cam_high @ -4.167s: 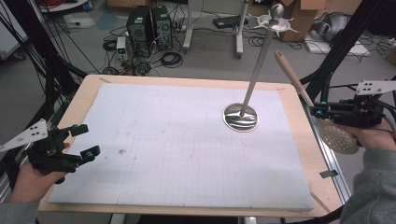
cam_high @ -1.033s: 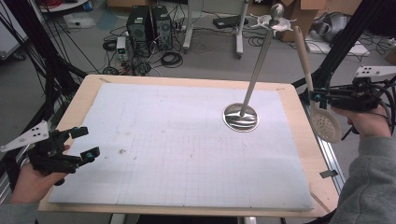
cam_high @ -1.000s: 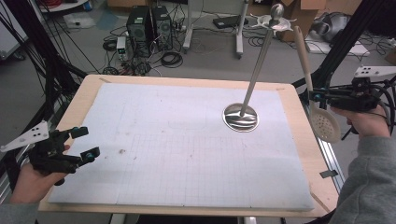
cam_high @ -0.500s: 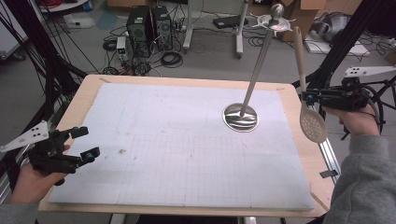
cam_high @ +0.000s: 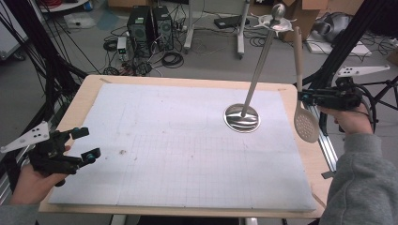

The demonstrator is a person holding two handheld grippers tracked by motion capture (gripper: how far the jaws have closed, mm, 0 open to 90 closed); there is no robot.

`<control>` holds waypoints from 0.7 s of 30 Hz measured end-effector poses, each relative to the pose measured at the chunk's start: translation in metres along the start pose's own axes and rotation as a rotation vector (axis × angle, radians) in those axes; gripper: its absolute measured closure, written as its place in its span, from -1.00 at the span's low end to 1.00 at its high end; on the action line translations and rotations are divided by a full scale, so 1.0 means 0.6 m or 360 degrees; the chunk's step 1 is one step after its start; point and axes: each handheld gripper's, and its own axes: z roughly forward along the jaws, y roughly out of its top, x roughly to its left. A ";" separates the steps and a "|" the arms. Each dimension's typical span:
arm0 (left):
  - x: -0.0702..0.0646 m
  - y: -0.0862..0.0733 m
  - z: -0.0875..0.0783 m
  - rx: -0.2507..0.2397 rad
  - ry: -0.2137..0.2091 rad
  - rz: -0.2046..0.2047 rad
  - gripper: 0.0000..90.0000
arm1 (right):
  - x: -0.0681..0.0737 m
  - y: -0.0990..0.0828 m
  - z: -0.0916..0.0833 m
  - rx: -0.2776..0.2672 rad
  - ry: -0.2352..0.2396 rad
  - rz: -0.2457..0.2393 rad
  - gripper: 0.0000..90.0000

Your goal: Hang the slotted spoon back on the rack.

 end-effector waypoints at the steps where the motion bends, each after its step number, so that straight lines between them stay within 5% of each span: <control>1: 0.000 0.000 0.000 -0.0002 0.0001 -0.0001 -0.92 | 0.000 0.000 0.002 0.0001 -0.0004 -0.0002 0.73; 21: -0.001 0.001 -0.003 -0.0004 -0.0003 0.0002 -0.92 | 0.003 0.006 0.052 0.0007 -0.0026 -0.0002 0.73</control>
